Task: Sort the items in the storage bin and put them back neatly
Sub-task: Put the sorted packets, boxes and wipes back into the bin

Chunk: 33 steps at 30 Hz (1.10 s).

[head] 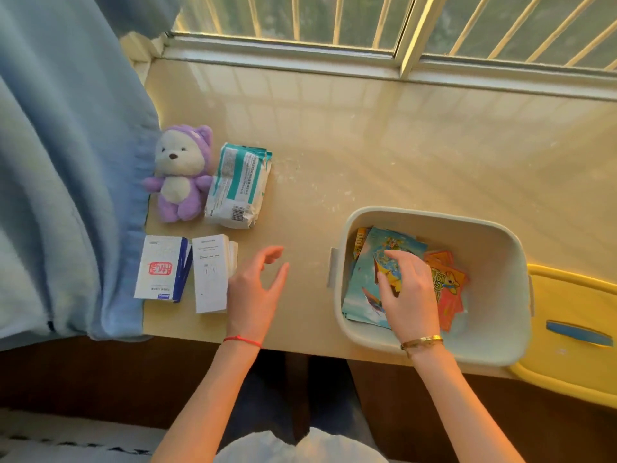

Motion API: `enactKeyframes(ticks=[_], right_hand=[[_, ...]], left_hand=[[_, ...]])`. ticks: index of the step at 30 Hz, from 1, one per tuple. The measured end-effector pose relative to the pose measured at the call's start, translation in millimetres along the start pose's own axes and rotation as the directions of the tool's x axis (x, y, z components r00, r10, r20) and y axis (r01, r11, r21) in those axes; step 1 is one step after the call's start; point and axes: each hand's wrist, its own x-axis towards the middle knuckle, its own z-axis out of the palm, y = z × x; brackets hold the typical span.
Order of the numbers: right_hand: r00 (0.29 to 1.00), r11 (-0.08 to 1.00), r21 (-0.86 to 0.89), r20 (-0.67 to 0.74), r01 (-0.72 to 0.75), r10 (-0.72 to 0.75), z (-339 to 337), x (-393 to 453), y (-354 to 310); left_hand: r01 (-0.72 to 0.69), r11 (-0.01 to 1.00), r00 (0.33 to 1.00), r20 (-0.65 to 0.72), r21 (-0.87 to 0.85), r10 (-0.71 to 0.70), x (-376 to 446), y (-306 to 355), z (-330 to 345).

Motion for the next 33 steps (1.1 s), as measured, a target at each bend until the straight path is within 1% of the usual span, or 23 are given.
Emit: enactKeyframes(ticks=[5, 8, 10, 13, 15, 16, 19, 22, 25, 27, 29, 33], right_hand=[[0.993, 0.994, -0.007, 0.041, 0.111, -0.110, 57, -9, -79], [0.987, 0.991, 0.063, 0.108, 0.115, -0.121, 107, -20, -125], [0.972, 0.993, 0.109, 0.224, 0.043, -0.066, 146, -24, -148], [0.905, 0.983, 0.082, 0.410, -0.163, 0.116, 202, -24, -170], [0.850, 0.961, 0.058, 0.483, -0.270, 0.210, 232, -23, -179], [0.833, 0.951, 0.046, 0.497, -0.306, 0.244, 243, -22, -182], [0.814, 0.929, 0.006, 0.484, -0.370, 0.321, 265, -24, -186], [0.805, 0.916, -0.042, 0.462, -0.400, 0.372, 270, -28, -183], [0.819, 0.910, -0.055, 0.417, -0.410, 0.394, 261, -33, -178], [0.832, 0.899, -0.043, 0.360, -0.436, 0.422, 250, -36, -172], [0.837, 0.876, 0.016, 0.305, -0.481, 0.454, 238, -40, -163], [0.819, 0.796, 0.212, 0.257, -0.566, 0.513, 212, -47, -151]], left_hand=[[0.148, 0.987, 0.987, -0.076, 0.061, -0.143, 3, -80, -66], [0.224, 0.971, 0.973, -0.082, 0.086, -0.217, 3, -131, -96], [0.243, 0.962, 0.970, -0.064, 0.122, -0.236, 3, -159, -109], [0.259, 0.950, 0.963, 0.032, 0.171, -0.269, 4, -185, -120], [0.259, 0.947, 0.956, 0.088, 0.190, -0.279, 4, -196, -122], [0.253, 0.948, 0.955, 0.109, 0.193, -0.277, 4, -200, -122], [0.214, 0.960, 0.957, 0.160, 0.178, -0.243, 6, -210, -120], [0.191, 0.968, 0.953, 0.204, 0.162, -0.222, 5, -213, -114], [0.195, 0.970, 0.941, 0.251, 0.143, -0.226, 5, -209, -105], [0.213, 0.964, 0.920, 0.300, 0.159, -0.252, 6, -205, -96], [0.244, 0.954, 0.893, 0.342, 0.176, -0.292, 9, -201, -84], [0.309, 0.917, 0.851, 0.357, 0.253, -0.385, 16, -196, -59]])
